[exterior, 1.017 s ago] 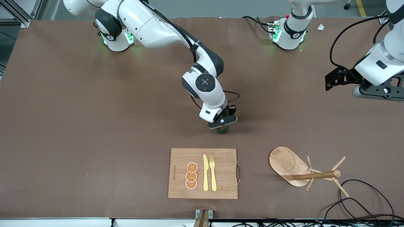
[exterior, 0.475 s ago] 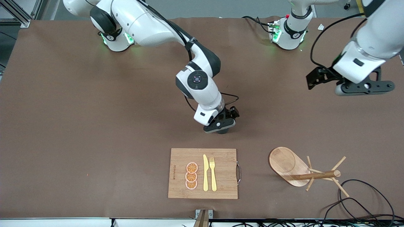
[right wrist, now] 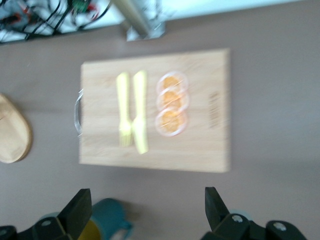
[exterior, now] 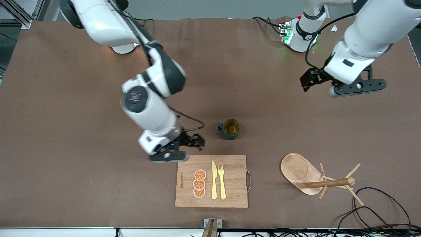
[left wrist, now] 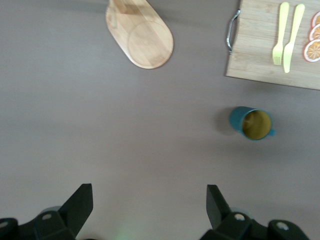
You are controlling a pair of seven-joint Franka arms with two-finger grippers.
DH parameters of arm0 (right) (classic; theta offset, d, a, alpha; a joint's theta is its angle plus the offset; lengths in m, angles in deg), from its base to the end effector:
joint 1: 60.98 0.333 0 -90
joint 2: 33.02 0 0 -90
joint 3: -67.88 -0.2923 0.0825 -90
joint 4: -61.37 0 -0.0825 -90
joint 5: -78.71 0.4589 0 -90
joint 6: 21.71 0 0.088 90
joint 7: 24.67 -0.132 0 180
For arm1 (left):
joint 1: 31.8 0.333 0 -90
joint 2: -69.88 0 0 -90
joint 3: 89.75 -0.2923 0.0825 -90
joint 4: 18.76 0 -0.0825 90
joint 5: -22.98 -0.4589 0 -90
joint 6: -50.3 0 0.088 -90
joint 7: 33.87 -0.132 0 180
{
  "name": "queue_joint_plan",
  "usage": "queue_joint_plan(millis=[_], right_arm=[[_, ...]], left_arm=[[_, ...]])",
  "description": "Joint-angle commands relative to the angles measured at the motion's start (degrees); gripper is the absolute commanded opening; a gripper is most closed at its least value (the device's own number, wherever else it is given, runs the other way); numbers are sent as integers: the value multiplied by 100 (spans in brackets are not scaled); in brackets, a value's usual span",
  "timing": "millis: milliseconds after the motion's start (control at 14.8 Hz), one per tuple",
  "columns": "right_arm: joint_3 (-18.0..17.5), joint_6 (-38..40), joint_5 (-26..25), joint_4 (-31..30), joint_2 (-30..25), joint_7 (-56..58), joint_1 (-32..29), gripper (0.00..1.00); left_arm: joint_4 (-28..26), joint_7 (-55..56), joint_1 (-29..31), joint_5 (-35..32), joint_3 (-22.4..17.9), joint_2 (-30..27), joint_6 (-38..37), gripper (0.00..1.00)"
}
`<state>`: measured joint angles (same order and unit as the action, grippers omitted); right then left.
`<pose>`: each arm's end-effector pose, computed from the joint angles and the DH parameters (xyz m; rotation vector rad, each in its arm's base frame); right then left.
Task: Pass cup and hang on rack
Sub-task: 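Set the mug down and open the right gripper while the left gripper approaches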
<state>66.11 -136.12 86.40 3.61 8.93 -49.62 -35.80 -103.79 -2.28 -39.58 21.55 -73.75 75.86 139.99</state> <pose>0.7489 0.3844 0.3950 -2.8862 0.0223 -0.2412 0.6054 -0.2550 0.5580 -3.1286 -0.2152 0.0292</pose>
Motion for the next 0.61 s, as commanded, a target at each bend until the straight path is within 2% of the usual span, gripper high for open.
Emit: queue_joint_plan(millis=[0,136,339,542], right_arm=[[-122,698,-12,-271,-442,709,-714,100],[-104,1078,-38,-271,-583,737,-1197,100],[-113,1596,-565,-280,-802,755,-1682,100],[-113,1878,-593,-499,-1127,738,-2068,100]], left_arm=[[101,1476,-706,-139,70,552,635,100],[110,2252,-1197,-409,78,973,1180,100],[136,3298,-1813,-1156,78,1571,1516,100],[136,3976,-2096,-1605,78,1950,2008,100]])
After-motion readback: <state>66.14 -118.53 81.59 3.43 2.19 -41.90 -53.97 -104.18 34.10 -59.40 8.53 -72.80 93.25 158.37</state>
